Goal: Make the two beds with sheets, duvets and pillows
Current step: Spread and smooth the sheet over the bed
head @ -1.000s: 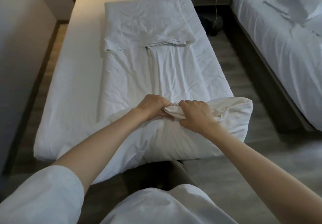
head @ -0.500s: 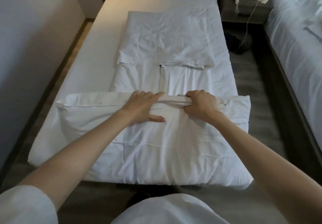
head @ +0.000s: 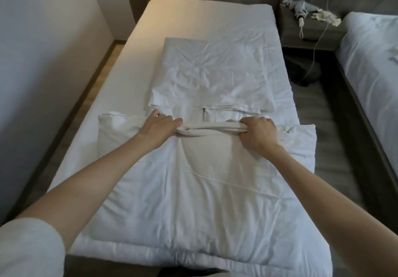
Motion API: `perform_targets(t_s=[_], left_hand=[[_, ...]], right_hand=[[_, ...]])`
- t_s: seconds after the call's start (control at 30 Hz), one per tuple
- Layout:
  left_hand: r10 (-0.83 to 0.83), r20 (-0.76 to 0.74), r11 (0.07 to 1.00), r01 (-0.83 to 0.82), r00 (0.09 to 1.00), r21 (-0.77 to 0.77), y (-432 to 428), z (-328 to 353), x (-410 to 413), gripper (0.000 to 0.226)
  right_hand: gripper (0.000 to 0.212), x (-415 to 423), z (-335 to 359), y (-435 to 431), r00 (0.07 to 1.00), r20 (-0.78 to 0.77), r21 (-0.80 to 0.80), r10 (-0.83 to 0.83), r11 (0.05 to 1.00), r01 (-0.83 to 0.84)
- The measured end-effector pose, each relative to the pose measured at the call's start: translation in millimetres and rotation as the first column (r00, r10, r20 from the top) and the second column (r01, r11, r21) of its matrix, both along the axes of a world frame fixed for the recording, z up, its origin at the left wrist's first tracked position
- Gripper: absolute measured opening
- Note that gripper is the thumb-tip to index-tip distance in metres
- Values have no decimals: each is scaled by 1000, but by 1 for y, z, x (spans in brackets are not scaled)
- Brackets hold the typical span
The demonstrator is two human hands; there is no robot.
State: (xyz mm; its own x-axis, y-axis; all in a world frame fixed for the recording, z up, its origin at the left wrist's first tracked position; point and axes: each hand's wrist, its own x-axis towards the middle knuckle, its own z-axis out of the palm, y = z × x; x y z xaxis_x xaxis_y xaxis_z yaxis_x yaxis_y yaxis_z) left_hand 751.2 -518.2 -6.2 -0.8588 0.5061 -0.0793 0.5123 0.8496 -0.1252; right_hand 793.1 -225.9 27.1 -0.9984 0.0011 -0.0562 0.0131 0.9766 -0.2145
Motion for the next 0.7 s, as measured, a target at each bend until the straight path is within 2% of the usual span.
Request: perform_targets(t_s=[0.1,0.17,0.23,0.3,0.37,0.43,0.57,0.63,0.7], left_hand=[[16,-27,1000,-16,1000,12,7,12,-56,13],[54,6,999,-54,999,6,11,14,-90,6],[105,42,994,-104,994,-18,18,4,-114,9],[174,67,984,-175,982,11,25,-17,-125,28],[275,124,946,-291,953,139,31,-44,-125,55],[324,221,897,-373,920,236,38,-71,-116,65],[214,370,912,-320,904,255,68,-120,-71,55],[139,389,919,-265,911,292,83,-143,-42,47],[87,452,935,-229,888,269,89,-164,-20,49]], right_hand=[[19,-45,7,3,996,-77,8,-53,999,54],[22,-77,4,4,993,-76,3,-90,996,90],[25,-104,-13,6,992,-55,42,-109,993,112],[43,-118,-38,9,991,-30,83,-127,988,129],[58,-119,-68,9,989,18,111,-145,984,142],[62,-108,-96,6,983,122,83,-136,988,127],[57,-64,-142,-14,953,297,-35,-57,997,71],[55,-45,-161,-22,930,367,-54,5,998,16],[55,-36,-180,-21,913,405,-40,53,998,-41]])
